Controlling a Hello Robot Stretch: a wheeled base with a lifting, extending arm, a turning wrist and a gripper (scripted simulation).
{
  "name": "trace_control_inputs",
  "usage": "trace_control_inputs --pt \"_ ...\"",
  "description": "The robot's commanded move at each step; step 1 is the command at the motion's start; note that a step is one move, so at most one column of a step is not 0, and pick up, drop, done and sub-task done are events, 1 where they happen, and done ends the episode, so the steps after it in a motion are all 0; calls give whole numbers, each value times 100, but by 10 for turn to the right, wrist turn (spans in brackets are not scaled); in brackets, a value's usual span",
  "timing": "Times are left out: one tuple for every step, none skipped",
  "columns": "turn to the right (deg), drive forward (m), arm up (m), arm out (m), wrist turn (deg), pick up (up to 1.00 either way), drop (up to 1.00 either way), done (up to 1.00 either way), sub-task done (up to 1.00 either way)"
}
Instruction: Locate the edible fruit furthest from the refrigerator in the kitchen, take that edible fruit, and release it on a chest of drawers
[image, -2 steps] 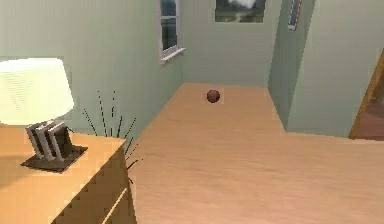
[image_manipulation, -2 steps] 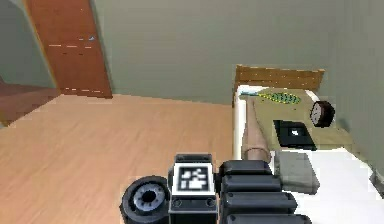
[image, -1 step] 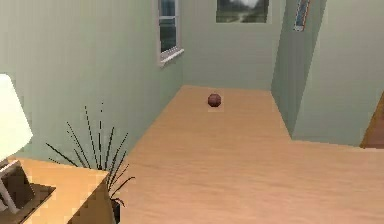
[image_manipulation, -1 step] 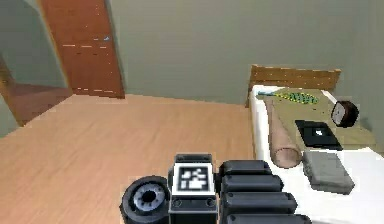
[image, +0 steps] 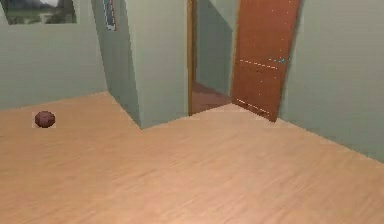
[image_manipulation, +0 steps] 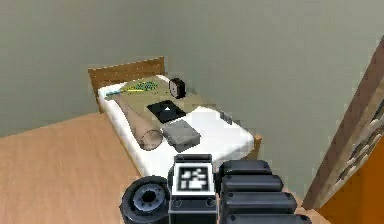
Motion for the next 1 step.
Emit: trace_control_inputs --pt "360 0 0 0 0 0 0 0 0"
